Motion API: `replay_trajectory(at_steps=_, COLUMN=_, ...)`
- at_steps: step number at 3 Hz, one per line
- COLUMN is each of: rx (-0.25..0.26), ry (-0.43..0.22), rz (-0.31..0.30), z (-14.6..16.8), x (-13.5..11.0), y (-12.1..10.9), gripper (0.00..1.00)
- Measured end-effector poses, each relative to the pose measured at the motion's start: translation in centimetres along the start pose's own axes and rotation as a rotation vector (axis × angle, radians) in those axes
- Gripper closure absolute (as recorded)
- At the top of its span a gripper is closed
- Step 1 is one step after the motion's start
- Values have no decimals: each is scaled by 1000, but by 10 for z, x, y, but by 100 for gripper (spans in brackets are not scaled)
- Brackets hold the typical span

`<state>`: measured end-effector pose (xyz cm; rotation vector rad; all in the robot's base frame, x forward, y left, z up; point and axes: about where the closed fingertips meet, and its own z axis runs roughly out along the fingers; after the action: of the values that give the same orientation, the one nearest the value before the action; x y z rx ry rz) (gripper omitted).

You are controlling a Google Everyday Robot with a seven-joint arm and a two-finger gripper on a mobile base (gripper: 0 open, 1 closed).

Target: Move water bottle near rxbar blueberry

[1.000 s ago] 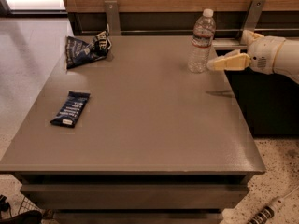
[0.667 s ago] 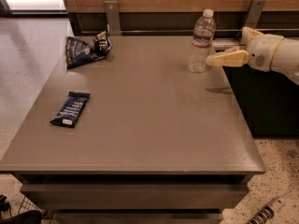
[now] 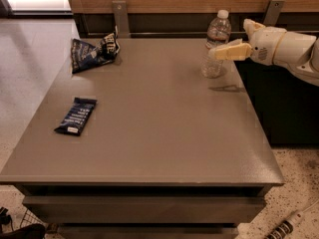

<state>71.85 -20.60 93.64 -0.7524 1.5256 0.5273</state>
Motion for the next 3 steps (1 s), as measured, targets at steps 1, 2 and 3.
replay_trajectory(at_steps=1, rx=-19, ry=-42, rz=9, z=15, x=-4, y=1, gripper=0)
replay_trajectory(at_steps=2, rx=-33, ry=-76, rz=34, z=30, x=2, y=6, gripper=18)
replay_trajectory(at_steps=3, rx=-39, ry=-79, rz=36, z=33, x=2, y=8, gripper=41)
